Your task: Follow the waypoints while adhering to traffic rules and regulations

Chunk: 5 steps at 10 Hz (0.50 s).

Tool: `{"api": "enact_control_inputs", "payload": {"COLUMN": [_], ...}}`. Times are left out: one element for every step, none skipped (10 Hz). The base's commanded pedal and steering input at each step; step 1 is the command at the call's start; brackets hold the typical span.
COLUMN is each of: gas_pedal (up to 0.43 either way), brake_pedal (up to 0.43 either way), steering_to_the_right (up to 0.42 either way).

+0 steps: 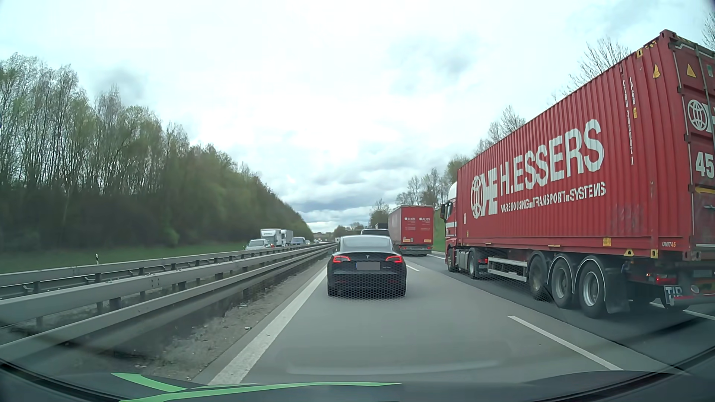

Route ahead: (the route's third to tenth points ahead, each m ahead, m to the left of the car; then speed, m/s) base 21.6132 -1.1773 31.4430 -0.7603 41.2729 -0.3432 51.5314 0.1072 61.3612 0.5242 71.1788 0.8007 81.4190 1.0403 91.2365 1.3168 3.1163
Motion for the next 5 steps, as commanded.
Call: {"api": "enact_control_inputs", "payload": {"gas_pedal": [0.000, 0.000, 0.000, 0.000, 0.020], "brake_pedal": [0.000, 0.000, 0.000, 0.000, 0.000], "steering_to_the_right": [-0.001, -0.001, -0.001, -0.001, -0.001]}}
